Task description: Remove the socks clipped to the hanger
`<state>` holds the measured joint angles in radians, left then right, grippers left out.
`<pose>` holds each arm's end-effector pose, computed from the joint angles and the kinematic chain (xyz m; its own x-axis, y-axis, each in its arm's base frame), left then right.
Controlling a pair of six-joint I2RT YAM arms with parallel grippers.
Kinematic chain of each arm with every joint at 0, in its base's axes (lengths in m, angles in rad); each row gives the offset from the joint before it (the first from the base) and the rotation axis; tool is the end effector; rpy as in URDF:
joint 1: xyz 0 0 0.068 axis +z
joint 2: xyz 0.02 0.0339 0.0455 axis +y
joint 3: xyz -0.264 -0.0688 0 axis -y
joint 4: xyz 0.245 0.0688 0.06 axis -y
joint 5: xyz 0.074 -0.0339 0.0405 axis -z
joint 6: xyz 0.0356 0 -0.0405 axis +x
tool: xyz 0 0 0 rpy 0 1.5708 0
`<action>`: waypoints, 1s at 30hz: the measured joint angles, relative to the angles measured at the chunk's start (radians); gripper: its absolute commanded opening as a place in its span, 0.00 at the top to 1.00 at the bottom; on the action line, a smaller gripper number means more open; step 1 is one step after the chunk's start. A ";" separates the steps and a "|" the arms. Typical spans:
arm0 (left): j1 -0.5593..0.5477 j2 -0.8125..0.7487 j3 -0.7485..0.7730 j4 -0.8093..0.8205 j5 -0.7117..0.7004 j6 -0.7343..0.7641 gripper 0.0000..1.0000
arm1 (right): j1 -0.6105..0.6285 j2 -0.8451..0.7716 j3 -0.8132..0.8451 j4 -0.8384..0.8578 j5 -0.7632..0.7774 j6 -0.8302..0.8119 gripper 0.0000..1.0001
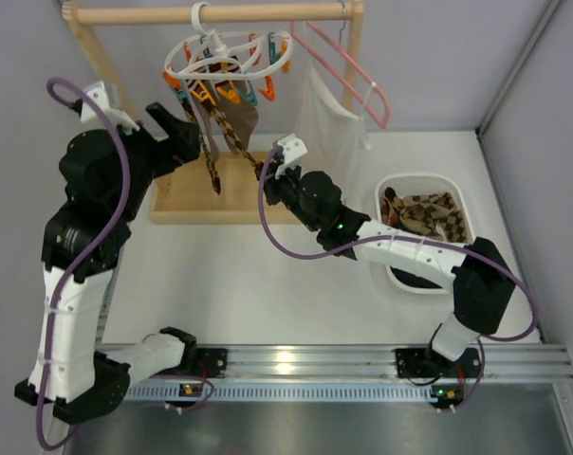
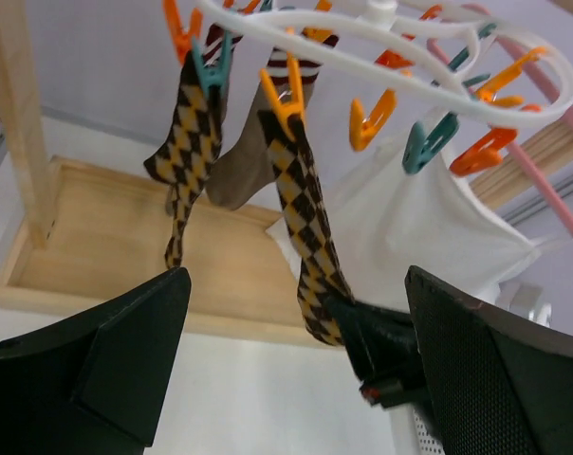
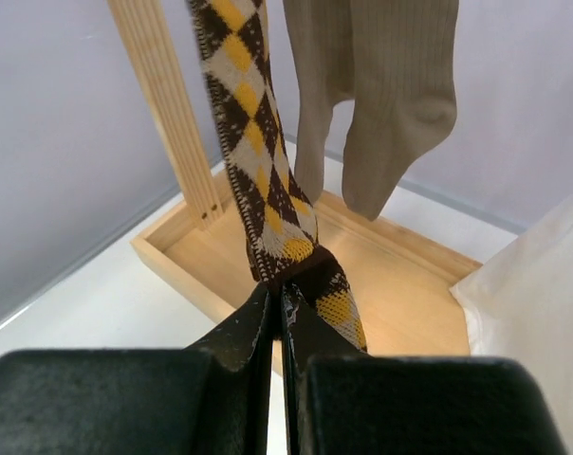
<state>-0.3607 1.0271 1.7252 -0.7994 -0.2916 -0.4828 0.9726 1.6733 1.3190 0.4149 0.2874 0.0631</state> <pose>0.1347 -0.0399 0.5319 -0.1165 -0.4313 -0.8947 0.0184 0.8997 -0.4361 0.2367 0.3294 0.3539 -0.0059 0.0987 -0.9951 -0.6340 0.7692 0.0801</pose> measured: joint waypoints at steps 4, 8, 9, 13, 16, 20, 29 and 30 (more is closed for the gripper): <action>0.000 0.174 0.162 0.013 0.018 0.013 0.02 | 0.000 -0.069 -0.061 -0.005 -0.034 0.001 1.00; 0.000 0.303 0.225 0.015 0.024 0.016 0.02 | 0.000 -0.116 -0.110 -0.019 -0.062 0.008 1.00; 0.000 0.328 0.234 0.014 0.024 0.015 0.02 | 0.000 -0.129 -0.122 -0.021 -0.066 0.010 1.00; 0.000 0.397 0.258 0.011 0.017 0.005 0.04 | 0.000 -0.160 -0.142 -0.022 -0.089 0.016 1.00; 0.000 0.414 0.272 0.010 -0.016 -0.006 0.06 | 0.000 -0.163 -0.142 -0.022 -0.111 0.019 1.00; 0.000 0.430 0.316 0.009 -0.064 -0.012 0.10 | 0.000 -0.160 -0.142 -0.021 -0.130 0.026 1.00; 0.000 0.524 0.428 0.013 -0.152 0.003 0.18 | 0.017 -0.119 -0.142 -0.014 -0.141 0.050 1.00; 0.000 0.532 0.428 0.013 -0.159 0.006 0.19 | 0.020 -0.116 -0.141 -0.013 -0.142 0.051 1.00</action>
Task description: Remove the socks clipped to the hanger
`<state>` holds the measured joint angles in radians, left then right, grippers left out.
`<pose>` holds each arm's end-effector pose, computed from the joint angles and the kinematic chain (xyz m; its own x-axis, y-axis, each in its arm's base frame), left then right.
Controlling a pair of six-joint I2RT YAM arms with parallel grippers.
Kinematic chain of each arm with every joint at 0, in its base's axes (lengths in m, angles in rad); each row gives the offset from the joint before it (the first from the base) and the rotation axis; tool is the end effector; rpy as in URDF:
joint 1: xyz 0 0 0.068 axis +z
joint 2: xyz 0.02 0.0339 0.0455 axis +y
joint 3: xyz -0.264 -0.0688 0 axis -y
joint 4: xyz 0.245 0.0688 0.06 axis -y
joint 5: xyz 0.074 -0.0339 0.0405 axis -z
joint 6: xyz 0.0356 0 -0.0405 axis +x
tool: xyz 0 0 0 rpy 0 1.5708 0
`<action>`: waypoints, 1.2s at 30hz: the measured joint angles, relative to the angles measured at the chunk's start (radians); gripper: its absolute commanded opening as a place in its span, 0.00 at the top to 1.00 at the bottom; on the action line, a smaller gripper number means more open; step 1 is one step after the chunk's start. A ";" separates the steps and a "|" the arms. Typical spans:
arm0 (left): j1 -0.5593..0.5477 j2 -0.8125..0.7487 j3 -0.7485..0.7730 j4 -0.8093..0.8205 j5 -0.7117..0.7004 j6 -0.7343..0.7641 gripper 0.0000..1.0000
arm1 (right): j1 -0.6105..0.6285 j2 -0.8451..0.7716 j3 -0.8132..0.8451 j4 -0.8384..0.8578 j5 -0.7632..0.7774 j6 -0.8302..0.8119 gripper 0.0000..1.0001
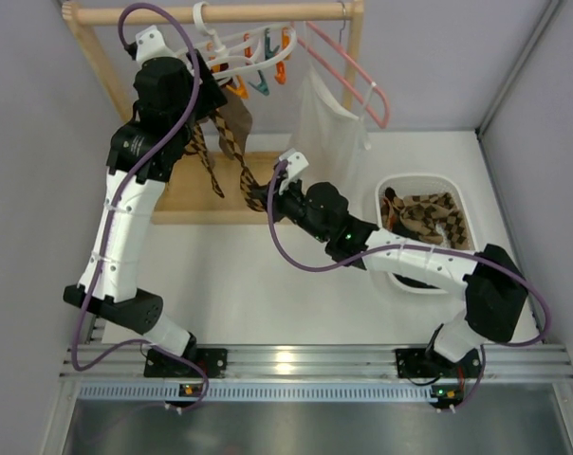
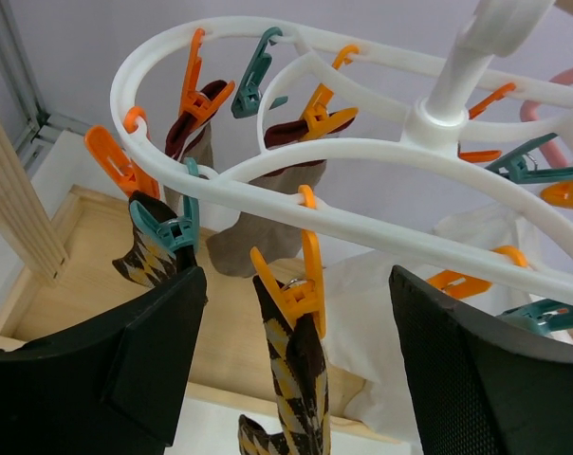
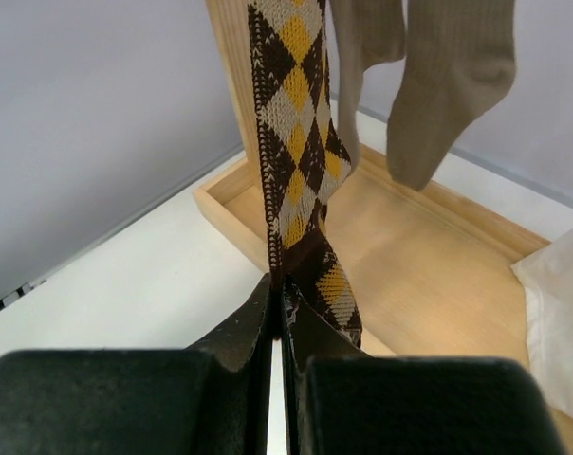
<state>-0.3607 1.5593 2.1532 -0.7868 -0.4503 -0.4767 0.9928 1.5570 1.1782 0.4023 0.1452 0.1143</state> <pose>0.2773 -0.0880 0.5440 -0.1218 -0.3956 -0.9103 -0.1551 0.9135 -0.3762 0.2094 0.3116 0.3452 -0.0728 0.0950 -0.9928 -0.7463 0.6552 0.1174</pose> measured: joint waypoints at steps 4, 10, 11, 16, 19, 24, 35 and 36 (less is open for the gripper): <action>0.000 0.007 -0.016 -0.001 -0.014 -0.001 0.20 | 0.009 0.010 0.000 0.002 -0.002 0.002 1.00; 0.000 0.009 -0.016 -0.001 -0.026 0.000 0.22 | 0.013 0.019 0.002 0.003 -0.002 0.002 1.00; 0.000 0.014 -0.008 -0.002 -0.031 0.002 0.23 | 0.015 0.021 0.002 0.003 -0.002 0.002 1.00; 0.000 0.047 0.009 -0.001 -0.050 0.011 0.28 | 0.022 0.024 0.002 0.003 -0.001 0.001 1.00; 0.000 0.070 0.009 -0.001 -0.056 0.015 0.34 | 0.022 0.024 0.002 0.003 -0.001 0.001 1.00; 0.000 0.119 0.037 -0.008 -0.061 0.036 0.62 | 0.022 0.024 0.002 0.005 0.000 0.000 1.00; 0.000 0.138 0.064 -0.015 -0.050 0.064 1.00 | 0.027 -0.071 -0.187 0.045 0.028 0.018 1.00; 0.000 0.138 0.064 -0.015 -0.043 0.063 0.87 | 0.027 -0.102 -0.222 0.047 0.034 0.021 1.00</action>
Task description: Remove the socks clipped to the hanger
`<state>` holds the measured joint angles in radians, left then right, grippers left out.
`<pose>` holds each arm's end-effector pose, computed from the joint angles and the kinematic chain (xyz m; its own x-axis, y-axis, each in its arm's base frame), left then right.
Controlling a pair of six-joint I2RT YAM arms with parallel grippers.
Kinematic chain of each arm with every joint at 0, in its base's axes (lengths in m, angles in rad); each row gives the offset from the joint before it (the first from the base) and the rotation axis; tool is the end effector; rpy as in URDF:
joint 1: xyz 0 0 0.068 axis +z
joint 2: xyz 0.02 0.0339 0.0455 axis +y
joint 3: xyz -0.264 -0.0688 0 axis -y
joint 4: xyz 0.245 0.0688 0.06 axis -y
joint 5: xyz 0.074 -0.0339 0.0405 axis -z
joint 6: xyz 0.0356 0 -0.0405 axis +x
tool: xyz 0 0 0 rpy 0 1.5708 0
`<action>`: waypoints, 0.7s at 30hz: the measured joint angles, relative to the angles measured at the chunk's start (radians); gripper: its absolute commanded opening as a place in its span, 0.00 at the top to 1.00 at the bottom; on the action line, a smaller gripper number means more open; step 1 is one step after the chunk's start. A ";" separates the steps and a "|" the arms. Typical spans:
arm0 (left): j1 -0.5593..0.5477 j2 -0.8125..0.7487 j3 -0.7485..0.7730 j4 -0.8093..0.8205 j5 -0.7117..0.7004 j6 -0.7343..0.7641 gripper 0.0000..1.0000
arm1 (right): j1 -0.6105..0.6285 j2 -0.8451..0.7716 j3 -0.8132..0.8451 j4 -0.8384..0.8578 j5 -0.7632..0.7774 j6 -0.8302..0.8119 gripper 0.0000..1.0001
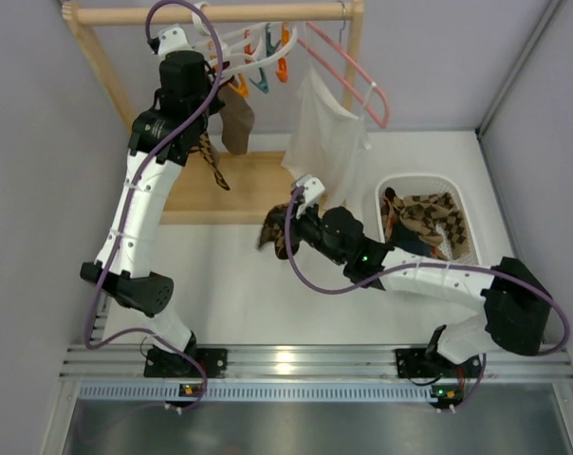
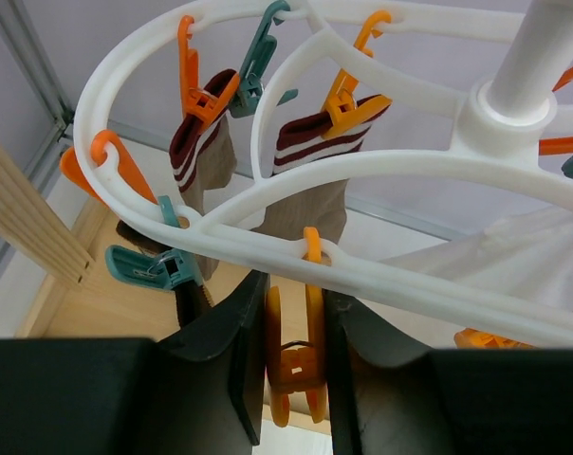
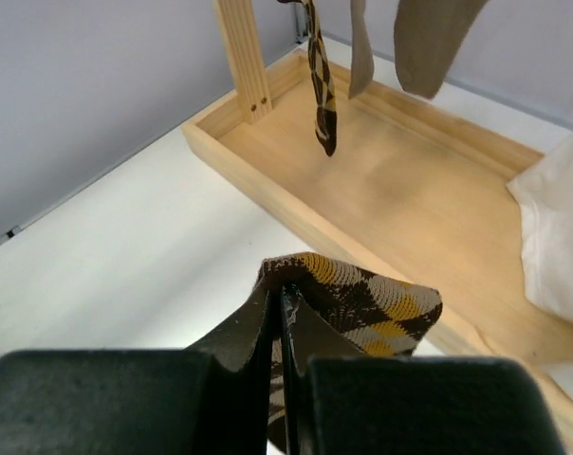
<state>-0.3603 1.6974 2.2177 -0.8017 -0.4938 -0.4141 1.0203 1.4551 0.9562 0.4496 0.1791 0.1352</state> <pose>0.3216 -0.1031 0.5200 -0.1914 -0.3065 -0.9324 -0.2104 0.9407 -0.2660 0.1844 0.2884 0.3058 -0.1260 0.0482 -0.9909 -0.7353 0.6660 0.1259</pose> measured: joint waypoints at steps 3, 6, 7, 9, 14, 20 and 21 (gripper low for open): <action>0.000 -0.008 -0.013 0.002 0.018 -0.007 0.74 | 0.001 -0.106 -0.085 -0.008 0.027 0.014 1.00; 0.003 -0.038 -0.046 0.014 0.043 -0.016 0.50 | 0.003 -0.283 -0.173 -0.058 0.085 0.048 1.00; 0.003 -0.050 -0.057 0.014 0.053 -0.021 0.43 | 0.003 -0.347 -0.191 -0.086 0.108 0.062 1.00; 0.003 -0.084 -0.090 0.013 0.079 -0.027 0.21 | 0.003 -0.460 -0.207 -0.163 0.155 0.093 1.00; 0.002 -0.181 -0.174 0.014 0.122 -0.059 0.02 | -0.002 -0.689 -0.200 -0.446 0.309 0.157 1.00; 0.002 -0.386 -0.392 0.021 0.145 -0.085 0.02 | -0.113 -0.740 -0.094 -0.821 0.404 0.183 1.00; 0.002 -0.417 -0.427 0.014 0.147 -0.086 0.02 | -0.153 -0.740 -0.078 -0.868 0.408 0.183 1.00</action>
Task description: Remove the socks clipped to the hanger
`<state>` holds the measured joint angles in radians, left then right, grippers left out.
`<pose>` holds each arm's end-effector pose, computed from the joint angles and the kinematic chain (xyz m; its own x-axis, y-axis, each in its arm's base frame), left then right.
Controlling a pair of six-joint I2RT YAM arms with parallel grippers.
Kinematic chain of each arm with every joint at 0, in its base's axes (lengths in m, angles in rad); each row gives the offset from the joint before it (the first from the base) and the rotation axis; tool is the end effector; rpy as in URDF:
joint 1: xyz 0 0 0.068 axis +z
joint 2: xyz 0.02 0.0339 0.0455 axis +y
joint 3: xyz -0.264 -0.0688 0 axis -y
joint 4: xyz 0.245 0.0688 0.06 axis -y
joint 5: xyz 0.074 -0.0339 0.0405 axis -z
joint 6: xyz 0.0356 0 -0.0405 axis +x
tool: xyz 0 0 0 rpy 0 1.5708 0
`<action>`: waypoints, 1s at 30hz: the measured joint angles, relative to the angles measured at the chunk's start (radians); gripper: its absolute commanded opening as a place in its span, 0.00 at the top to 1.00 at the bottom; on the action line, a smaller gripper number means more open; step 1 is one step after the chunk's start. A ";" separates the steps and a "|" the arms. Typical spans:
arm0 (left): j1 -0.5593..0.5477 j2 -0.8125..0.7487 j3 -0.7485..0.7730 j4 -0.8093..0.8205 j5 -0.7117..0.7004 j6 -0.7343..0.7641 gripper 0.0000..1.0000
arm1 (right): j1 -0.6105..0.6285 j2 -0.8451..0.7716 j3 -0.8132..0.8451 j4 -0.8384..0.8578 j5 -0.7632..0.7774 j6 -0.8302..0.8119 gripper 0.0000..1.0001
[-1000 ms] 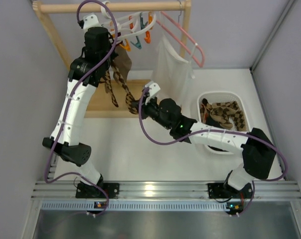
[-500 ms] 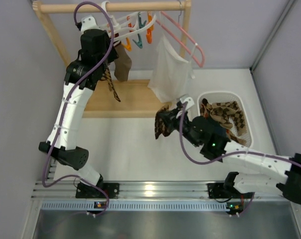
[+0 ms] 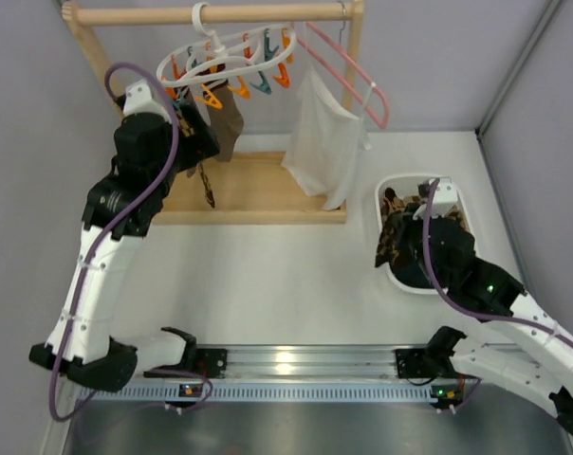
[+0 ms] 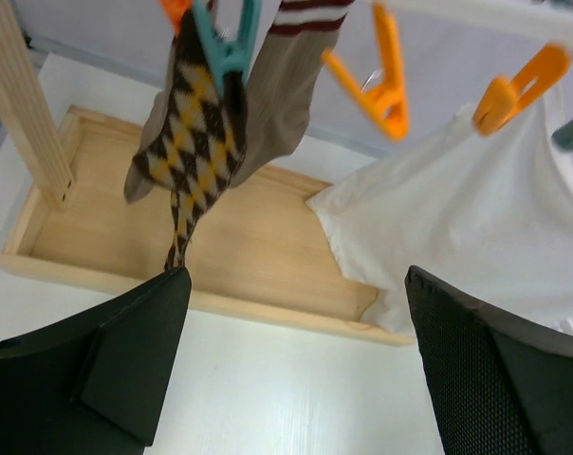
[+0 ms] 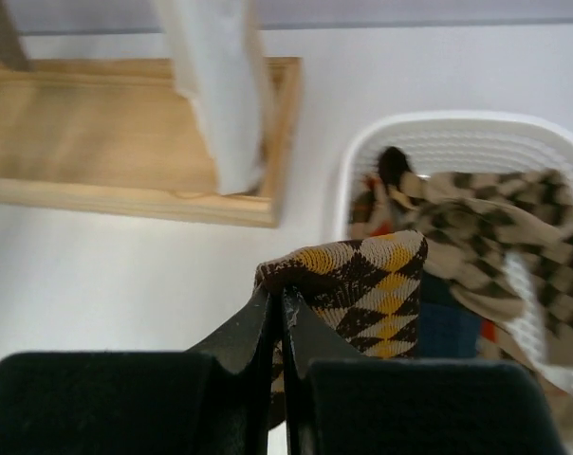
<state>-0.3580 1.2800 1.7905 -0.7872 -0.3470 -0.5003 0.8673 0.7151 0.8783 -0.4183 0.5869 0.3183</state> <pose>0.2217 -0.0700 0.5091 -0.2356 -0.3935 -0.8886 -0.1025 0.9193 -0.3799 0.1140 0.1039 0.3595 -0.2453 0.1137 -0.9628 -0.2228 0.9599 0.1701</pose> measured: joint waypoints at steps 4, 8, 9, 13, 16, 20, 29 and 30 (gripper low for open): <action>0.000 -0.190 -0.220 0.008 0.030 -0.008 0.02 | -0.165 -0.003 0.050 -0.137 0.010 -0.002 1.00; 0.000 -0.373 -0.458 0.001 0.068 -0.018 0.02 | -0.302 0.027 0.090 -0.211 0.002 -0.004 1.00; 0.000 -0.409 -0.502 -0.001 0.074 -0.018 0.02 | -0.324 0.039 0.097 -0.219 -0.003 -0.007 1.00; 0.000 -0.530 -0.681 -0.010 0.100 0.012 0.02 | -0.419 0.135 0.122 -0.243 -0.001 -0.012 1.00; 0.000 -0.573 -0.754 -0.019 0.089 0.043 0.02 | -0.475 0.217 0.118 -0.247 -0.011 -0.014 0.93; 0.000 -0.605 -0.823 -0.020 0.039 0.058 0.02 | -0.524 0.268 0.095 -0.246 -0.028 -0.019 0.08; 0.000 -0.655 -0.865 -0.024 -0.057 0.050 0.02 | -0.537 0.254 0.101 -0.218 -0.171 -0.020 0.01; 0.000 -0.668 -0.865 -0.024 -0.069 0.047 0.02 | -0.536 0.225 0.086 -0.183 -0.226 -0.018 0.00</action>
<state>-0.3580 0.6121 0.9253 -0.8108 -0.4164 -0.4530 0.3317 0.9405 0.9642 -0.6010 0.3611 0.3004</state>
